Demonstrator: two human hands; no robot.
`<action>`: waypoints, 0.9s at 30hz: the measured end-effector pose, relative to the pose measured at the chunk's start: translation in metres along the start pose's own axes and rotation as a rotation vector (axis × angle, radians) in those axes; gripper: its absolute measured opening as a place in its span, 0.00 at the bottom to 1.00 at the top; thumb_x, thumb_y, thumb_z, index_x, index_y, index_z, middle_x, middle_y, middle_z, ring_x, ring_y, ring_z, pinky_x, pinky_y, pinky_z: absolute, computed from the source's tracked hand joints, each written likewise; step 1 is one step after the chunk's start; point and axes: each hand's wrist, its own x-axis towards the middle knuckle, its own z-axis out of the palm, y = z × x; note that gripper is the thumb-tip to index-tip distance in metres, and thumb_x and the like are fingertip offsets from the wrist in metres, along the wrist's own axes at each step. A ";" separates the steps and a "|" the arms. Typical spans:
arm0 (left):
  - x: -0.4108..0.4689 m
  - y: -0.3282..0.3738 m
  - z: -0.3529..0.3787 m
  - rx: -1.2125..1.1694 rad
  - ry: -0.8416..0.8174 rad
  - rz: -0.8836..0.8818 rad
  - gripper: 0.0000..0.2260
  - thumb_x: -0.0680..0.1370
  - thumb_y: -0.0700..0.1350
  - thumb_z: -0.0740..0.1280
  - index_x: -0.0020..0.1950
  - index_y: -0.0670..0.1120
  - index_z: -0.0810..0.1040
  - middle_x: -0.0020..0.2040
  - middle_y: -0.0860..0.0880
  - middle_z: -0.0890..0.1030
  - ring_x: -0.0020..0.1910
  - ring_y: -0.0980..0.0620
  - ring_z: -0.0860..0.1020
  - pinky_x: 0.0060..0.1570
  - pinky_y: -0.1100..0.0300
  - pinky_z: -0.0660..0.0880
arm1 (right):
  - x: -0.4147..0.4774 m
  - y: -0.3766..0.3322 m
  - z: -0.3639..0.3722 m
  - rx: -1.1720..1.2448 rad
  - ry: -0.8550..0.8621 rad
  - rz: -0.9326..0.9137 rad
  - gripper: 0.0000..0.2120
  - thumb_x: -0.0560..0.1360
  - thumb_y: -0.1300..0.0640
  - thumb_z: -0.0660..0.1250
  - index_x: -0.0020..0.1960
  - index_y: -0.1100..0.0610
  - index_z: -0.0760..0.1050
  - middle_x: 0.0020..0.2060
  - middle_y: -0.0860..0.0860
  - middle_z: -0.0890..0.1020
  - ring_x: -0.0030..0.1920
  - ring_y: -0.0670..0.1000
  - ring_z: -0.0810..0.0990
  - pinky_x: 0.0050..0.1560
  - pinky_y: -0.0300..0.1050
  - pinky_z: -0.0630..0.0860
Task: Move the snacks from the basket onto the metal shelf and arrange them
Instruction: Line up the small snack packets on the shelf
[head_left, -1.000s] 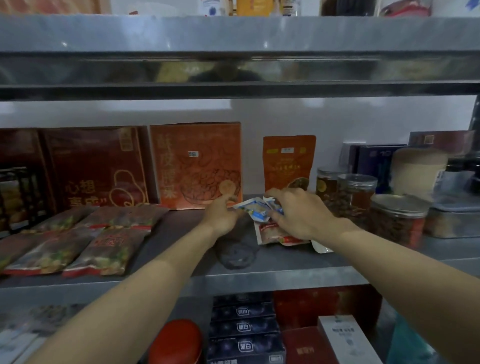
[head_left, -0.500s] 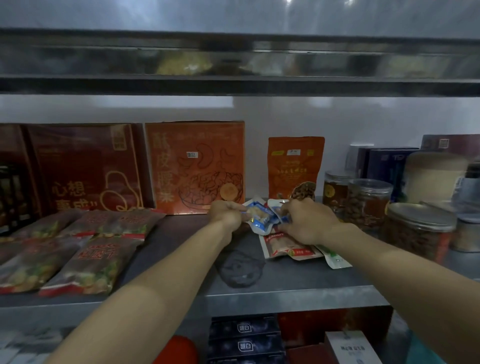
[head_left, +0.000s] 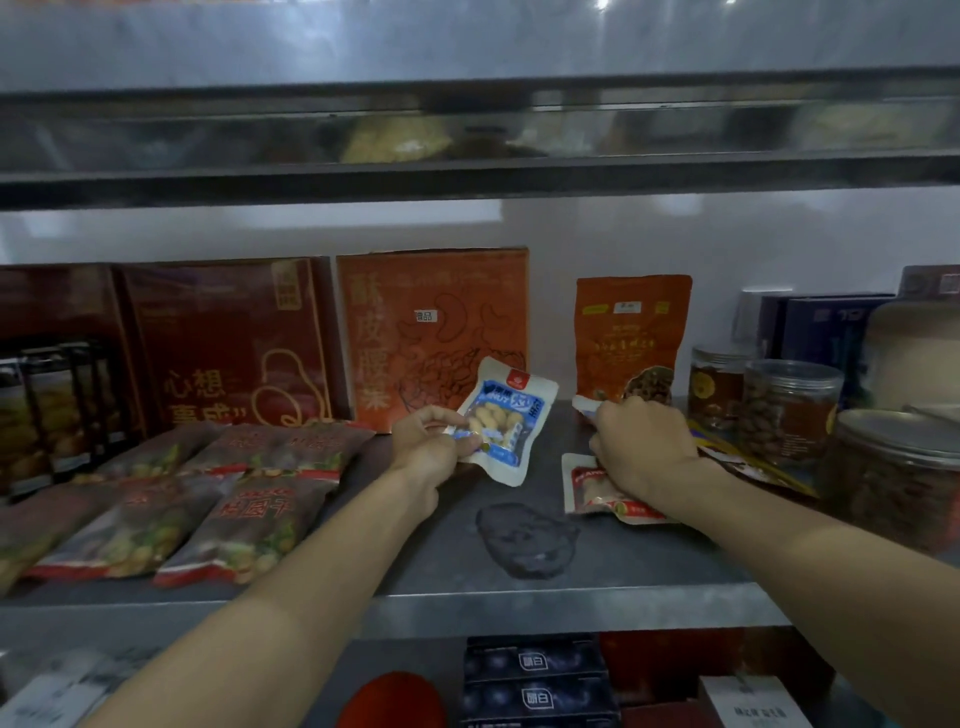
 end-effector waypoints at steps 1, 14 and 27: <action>0.000 -0.001 -0.003 -0.013 0.011 0.015 0.11 0.72 0.29 0.72 0.43 0.43 0.76 0.54 0.40 0.81 0.41 0.48 0.82 0.26 0.65 0.75 | -0.002 -0.001 -0.001 0.073 0.072 0.024 0.10 0.81 0.53 0.59 0.56 0.58 0.75 0.51 0.57 0.82 0.49 0.58 0.81 0.40 0.47 0.70; -0.012 -0.006 -0.013 0.050 -0.158 0.087 0.19 0.76 0.24 0.59 0.48 0.44 0.82 0.53 0.42 0.83 0.50 0.49 0.81 0.53 0.59 0.78 | -0.021 -0.076 0.009 0.501 0.198 -0.181 0.11 0.78 0.49 0.62 0.46 0.56 0.75 0.47 0.54 0.81 0.46 0.58 0.80 0.41 0.47 0.70; -0.019 0.003 -0.011 -0.077 -0.168 0.028 0.08 0.75 0.36 0.66 0.42 0.41 0.85 0.43 0.41 0.85 0.43 0.44 0.82 0.47 0.53 0.78 | -0.001 -0.070 0.031 0.946 0.100 0.247 0.38 0.62 0.54 0.82 0.62 0.58 0.64 0.61 0.55 0.68 0.63 0.55 0.69 0.60 0.48 0.72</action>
